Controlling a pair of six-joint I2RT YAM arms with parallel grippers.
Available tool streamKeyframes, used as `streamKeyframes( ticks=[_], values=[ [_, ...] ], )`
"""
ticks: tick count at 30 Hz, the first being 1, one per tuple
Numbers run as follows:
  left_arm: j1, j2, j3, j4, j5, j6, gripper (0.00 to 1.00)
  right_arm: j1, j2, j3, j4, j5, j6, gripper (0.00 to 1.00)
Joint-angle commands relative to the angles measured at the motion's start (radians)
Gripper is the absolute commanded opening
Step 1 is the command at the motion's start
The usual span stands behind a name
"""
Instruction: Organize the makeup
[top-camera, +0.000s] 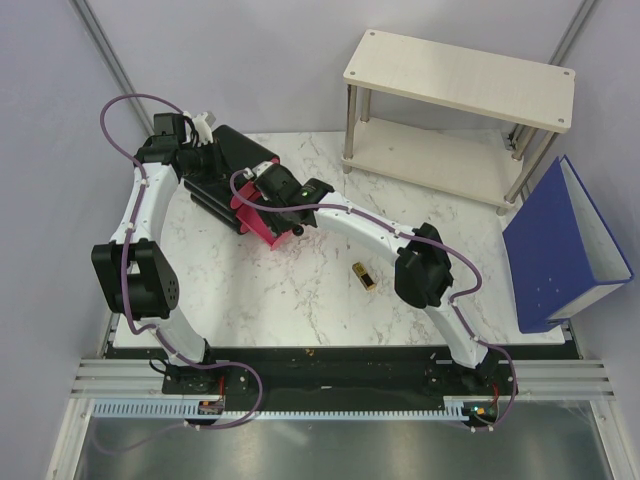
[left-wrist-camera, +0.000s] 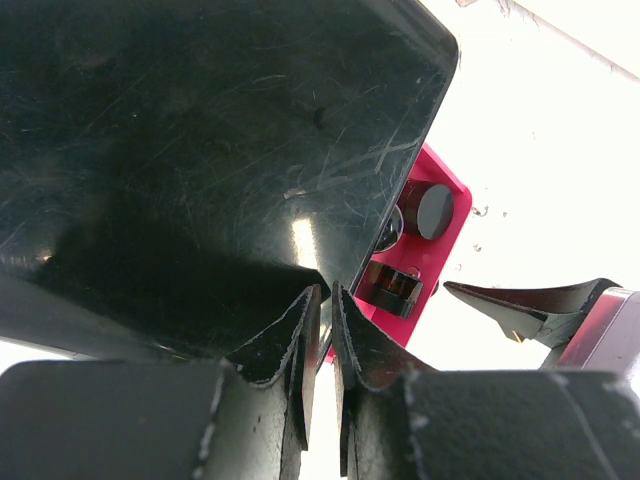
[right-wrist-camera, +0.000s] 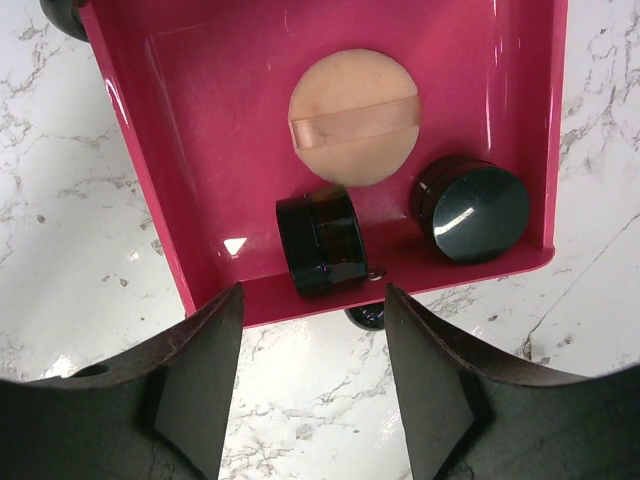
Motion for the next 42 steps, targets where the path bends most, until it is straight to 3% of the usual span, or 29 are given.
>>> streamKeyframes(
  ticks=[1,29,42],
  values=[
    [0.002,0.1,-0.082,-0.241,-0.128,0.072,0.2,0.004,-0.015,0.006,0.027,0.02,0.003,0.64],
    [0.002,0.091,-0.087,-0.239,-0.122,0.074,0.2,-0.023,0.041,-0.057,0.113,-0.006,0.052,0.49],
    [0.003,0.083,-0.093,-0.239,-0.126,0.074,0.2,-0.067,0.056,-0.069,0.174,-0.119,0.104,0.42]
  ],
)
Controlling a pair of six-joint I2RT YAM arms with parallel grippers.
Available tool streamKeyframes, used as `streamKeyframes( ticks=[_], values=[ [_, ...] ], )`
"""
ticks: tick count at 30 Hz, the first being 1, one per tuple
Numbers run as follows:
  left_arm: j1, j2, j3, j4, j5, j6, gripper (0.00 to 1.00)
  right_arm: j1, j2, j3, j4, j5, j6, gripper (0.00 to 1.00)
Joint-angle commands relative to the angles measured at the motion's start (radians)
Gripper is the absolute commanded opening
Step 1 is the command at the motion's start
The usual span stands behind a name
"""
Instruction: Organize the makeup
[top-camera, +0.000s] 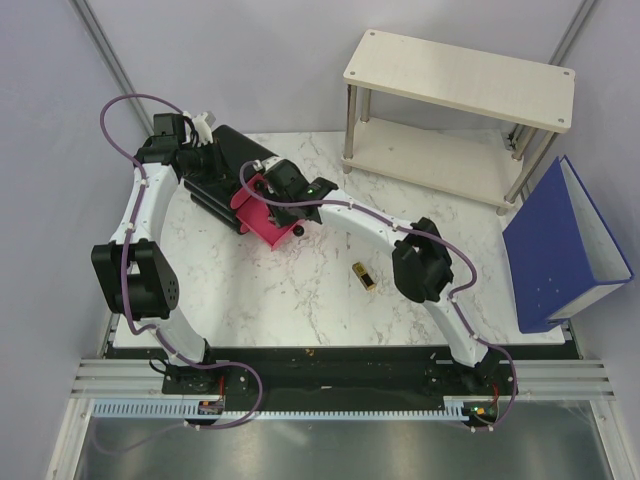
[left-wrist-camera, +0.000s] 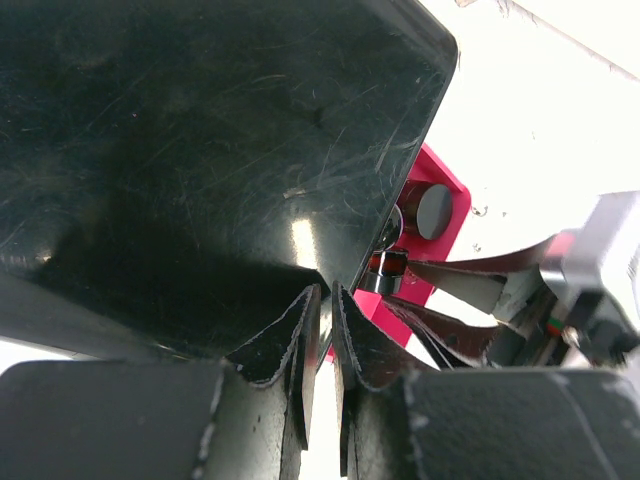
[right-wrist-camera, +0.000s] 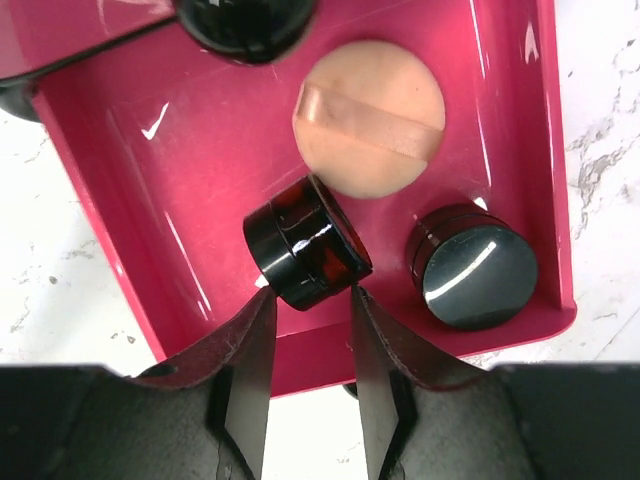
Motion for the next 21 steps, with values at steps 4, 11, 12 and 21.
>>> streamKeyframes(
  ticks=[4,11,12,21],
  values=[
    [0.002,0.085,-0.091,-0.242,-0.127,0.074,0.2,-0.019,0.029,-0.012,0.033,-0.048,0.041,0.48],
    [0.002,0.089,-0.089,-0.242,-0.123,0.074,0.2,-0.019,0.009,-0.03,0.05,-0.021,0.034,0.56],
    [0.002,0.091,-0.089,-0.242,-0.121,0.074,0.2,-0.017,0.006,-0.028,0.051,-0.016,0.034,0.56],
    [0.002,0.091,-0.089,-0.24,-0.123,0.074,0.2,-0.019,-0.008,-0.03,0.079,-0.001,0.033,0.56]
  ],
)
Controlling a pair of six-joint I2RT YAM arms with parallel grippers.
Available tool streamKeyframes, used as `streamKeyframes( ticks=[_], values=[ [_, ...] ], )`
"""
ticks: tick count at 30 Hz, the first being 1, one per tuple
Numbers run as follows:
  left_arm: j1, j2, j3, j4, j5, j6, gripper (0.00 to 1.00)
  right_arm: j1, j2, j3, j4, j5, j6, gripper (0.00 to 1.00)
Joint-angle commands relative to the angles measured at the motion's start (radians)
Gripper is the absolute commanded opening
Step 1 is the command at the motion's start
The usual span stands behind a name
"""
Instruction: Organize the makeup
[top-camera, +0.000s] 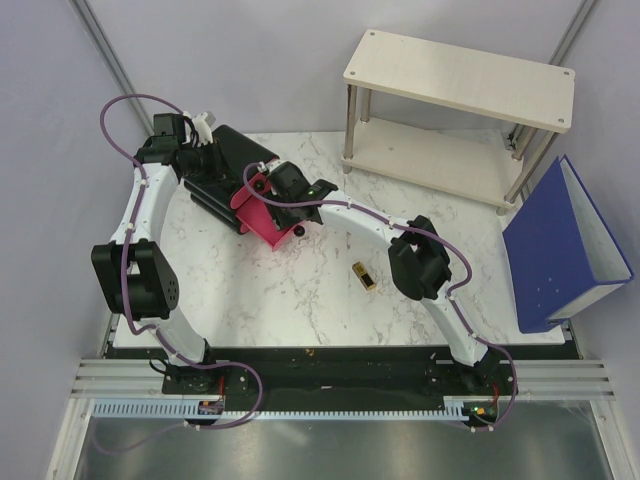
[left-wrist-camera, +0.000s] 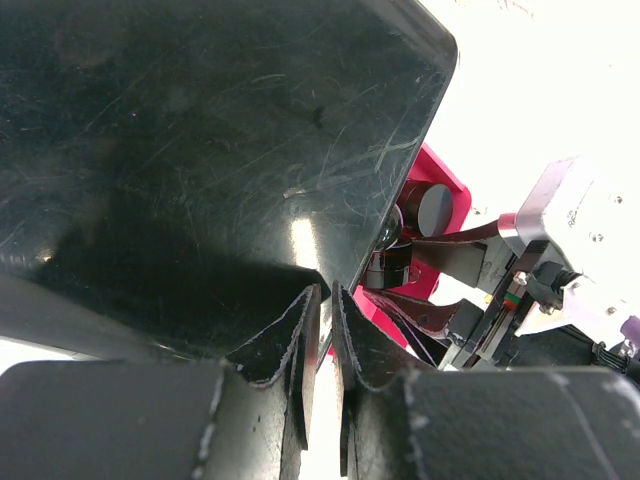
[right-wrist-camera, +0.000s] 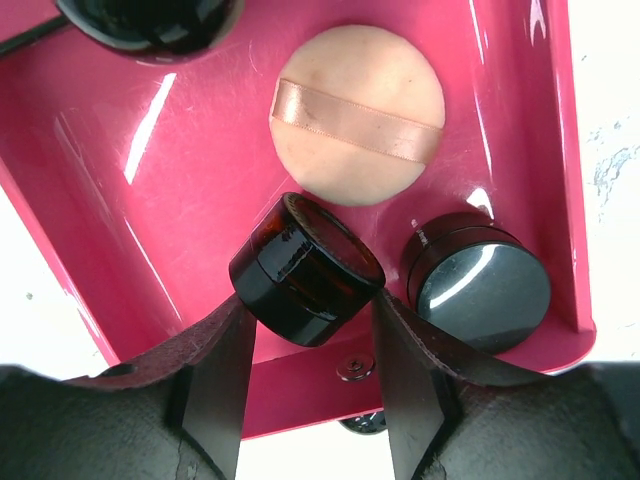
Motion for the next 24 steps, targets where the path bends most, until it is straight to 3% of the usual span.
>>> streamKeyframes(
  ticks=[1,11,18,24],
  values=[
    [0.002,0.091,-0.087,-0.242,-0.124,0.074,0.2,0.001,-0.035,-0.003,0.049,0.022,0.008,0.56],
    [0.002,0.095,-0.088,-0.242,-0.118,0.076,0.2,0.001,-0.061,-0.003,0.069,0.04,0.004,0.57],
    [0.002,0.098,-0.087,-0.241,-0.115,0.076,0.21,0.004,-0.078,-0.003,0.083,0.061,-0.019,0.65],
    [0.002,0.098,-0.084,-0.242,-0.115,0.076,0.21,0.004,-0.058,0.004,0.086,0.058,-0.022,0.67]
  ],
)
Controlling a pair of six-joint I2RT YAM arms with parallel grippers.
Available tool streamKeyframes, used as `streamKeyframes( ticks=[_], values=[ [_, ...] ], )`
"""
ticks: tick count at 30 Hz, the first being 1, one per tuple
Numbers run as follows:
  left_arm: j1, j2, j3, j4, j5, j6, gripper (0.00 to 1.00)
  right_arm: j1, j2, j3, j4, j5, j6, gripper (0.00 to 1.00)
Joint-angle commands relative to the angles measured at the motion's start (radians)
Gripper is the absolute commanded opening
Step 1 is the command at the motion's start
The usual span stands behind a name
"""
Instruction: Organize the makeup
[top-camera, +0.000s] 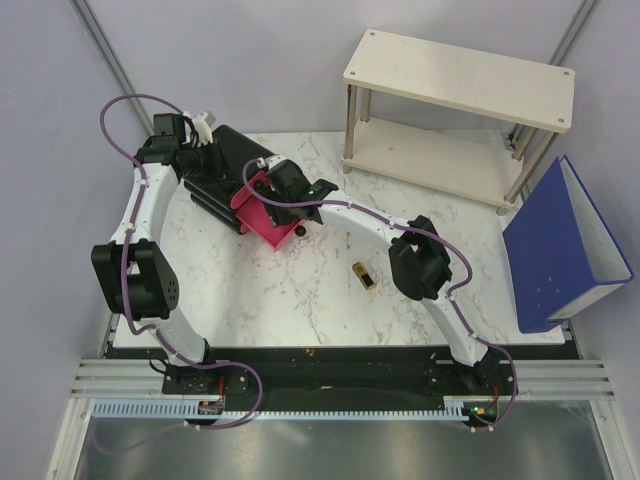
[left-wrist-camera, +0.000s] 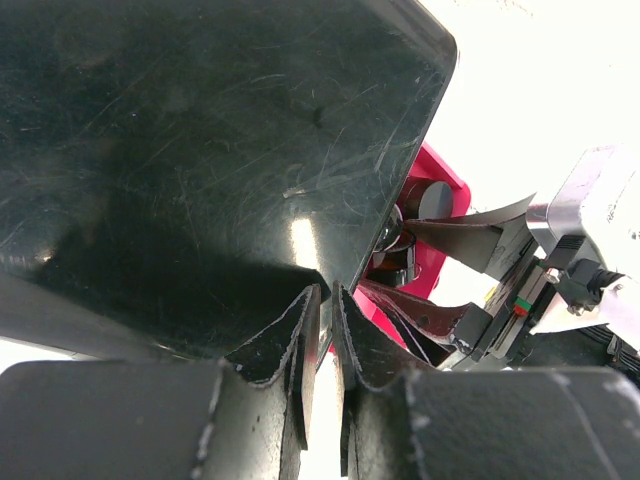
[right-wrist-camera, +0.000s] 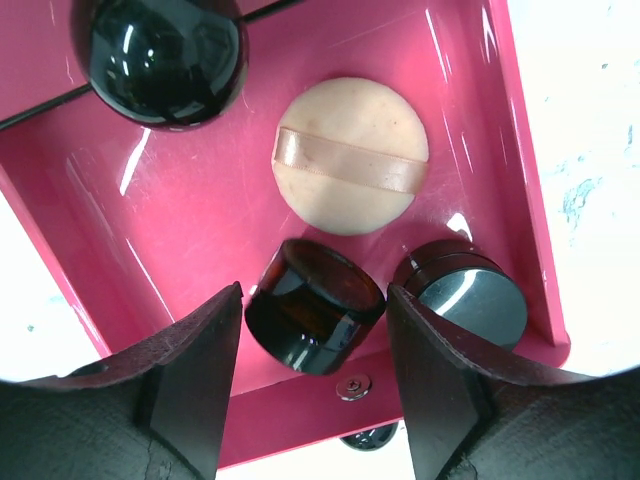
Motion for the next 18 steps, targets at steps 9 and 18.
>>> streamKeyframes(
  ticks=[9,18],
  values=[
    [0.001,0.099,-0.083,-0.242,-0.114,0.076,0.21,0.004,-0.054,0.017,0.035,-0.026,0.003,0.48],
    [0.001,0.094,-0.084,-0.242,-0.117,0.076,0.21,0.004,-0.073,0.037,0.035,-0.035,0.025,0.45]
  ],
)
